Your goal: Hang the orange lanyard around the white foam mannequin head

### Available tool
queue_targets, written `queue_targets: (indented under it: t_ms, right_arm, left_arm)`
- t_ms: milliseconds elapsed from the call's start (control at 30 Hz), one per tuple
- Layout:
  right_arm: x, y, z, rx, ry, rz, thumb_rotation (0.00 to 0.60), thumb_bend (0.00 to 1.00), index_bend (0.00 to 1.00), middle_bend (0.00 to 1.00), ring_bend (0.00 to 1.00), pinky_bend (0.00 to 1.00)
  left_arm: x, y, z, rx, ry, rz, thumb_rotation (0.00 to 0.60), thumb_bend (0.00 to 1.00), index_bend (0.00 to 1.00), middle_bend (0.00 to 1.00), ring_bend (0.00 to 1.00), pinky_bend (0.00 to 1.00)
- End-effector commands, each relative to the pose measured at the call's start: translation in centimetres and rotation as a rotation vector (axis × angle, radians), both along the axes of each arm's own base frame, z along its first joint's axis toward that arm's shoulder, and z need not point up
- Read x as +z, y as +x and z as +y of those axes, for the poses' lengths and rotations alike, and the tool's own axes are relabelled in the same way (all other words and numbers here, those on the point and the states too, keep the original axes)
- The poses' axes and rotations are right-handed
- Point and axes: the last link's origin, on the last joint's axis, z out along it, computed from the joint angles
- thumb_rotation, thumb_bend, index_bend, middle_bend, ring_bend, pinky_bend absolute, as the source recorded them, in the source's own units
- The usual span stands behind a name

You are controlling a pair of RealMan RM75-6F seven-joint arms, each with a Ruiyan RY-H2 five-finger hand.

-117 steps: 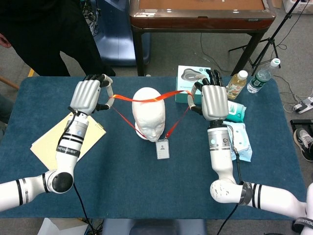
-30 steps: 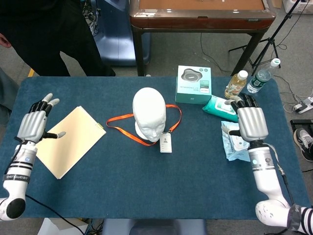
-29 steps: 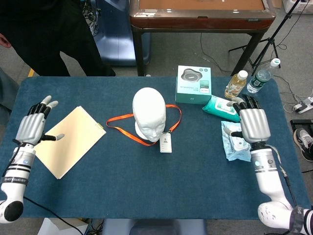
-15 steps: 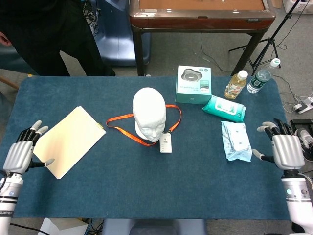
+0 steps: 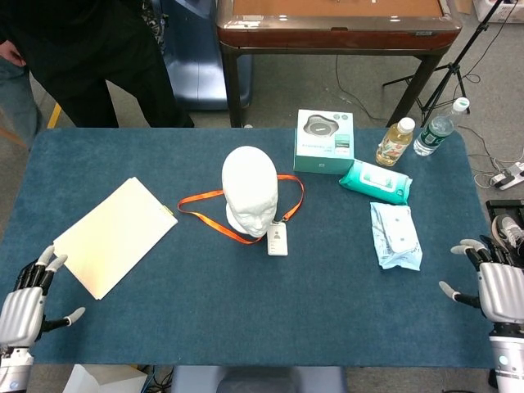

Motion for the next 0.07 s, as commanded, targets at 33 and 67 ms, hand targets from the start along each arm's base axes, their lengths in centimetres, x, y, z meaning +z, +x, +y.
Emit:
queue_targets:
  t_ms: [33,67]
  right_arm:
    - [-0.20,-0.04,0.05,0.002,0.005,-0.006,0.600,0.09,0.36,0.28,0.13,0.17]
    - [-0.23,0.00,0.03,0.004,0.004,-0.008,0.600,0.09,0.36,0.28,0.13,0.17]
  left_arm:
    - [-0.08,0.07,-0.33,0.000,0.007,0.002,0.600,0.00,0.13,0.00,0.00,0.03]
    - [-0.07,0.07,-0.35,0.000,0.009,0.000,0.600,0.00,0.13,0.00,0.00,0.03]
